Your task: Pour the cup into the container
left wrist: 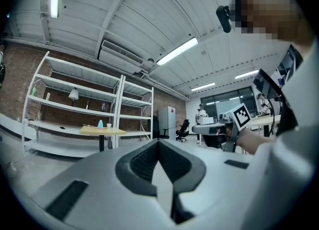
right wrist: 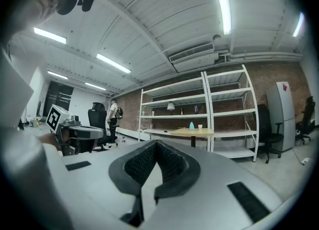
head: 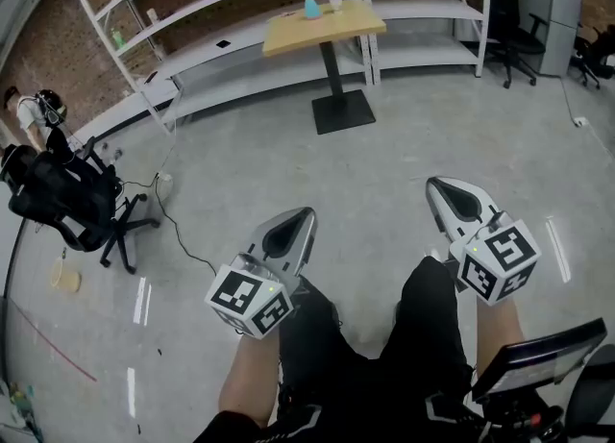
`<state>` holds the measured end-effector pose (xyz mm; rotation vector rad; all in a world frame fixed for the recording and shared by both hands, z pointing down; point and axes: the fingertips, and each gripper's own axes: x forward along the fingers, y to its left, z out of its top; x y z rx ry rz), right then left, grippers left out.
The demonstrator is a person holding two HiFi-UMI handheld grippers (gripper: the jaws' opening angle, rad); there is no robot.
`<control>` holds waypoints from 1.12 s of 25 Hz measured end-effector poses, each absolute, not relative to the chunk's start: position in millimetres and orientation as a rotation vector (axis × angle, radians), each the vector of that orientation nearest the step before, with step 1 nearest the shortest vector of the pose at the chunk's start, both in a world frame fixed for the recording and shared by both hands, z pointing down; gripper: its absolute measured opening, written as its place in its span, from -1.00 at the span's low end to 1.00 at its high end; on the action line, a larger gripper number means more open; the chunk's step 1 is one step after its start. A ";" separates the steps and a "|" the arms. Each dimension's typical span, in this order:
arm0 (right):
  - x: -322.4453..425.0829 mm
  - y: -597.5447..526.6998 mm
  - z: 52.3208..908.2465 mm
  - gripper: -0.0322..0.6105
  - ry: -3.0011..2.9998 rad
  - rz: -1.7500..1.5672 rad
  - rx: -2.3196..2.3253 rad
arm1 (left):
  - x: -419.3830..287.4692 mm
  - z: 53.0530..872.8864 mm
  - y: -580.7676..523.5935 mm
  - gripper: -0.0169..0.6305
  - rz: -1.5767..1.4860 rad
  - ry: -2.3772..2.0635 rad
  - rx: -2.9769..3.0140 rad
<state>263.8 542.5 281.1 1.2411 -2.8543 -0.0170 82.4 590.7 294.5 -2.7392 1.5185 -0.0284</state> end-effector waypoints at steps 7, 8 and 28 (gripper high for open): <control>265.8 542.9 276.6 -0.90 -2.911 0.037 1.261 | 83.3 300.1 589.7 -0.95 -0.043 1.515 -2.746; 265.4 543.3 276.1 -0.90 -2.912 0.033 1.259 | 83.6 301.5 590.0 -0.95 -0.044 1.516 -2.752; 211.9 447.7 286.4 -0.90 -2.887 0.029 1.212 | 32.5 308.9 503.3 -0.95 -0.002 1.523 -2.779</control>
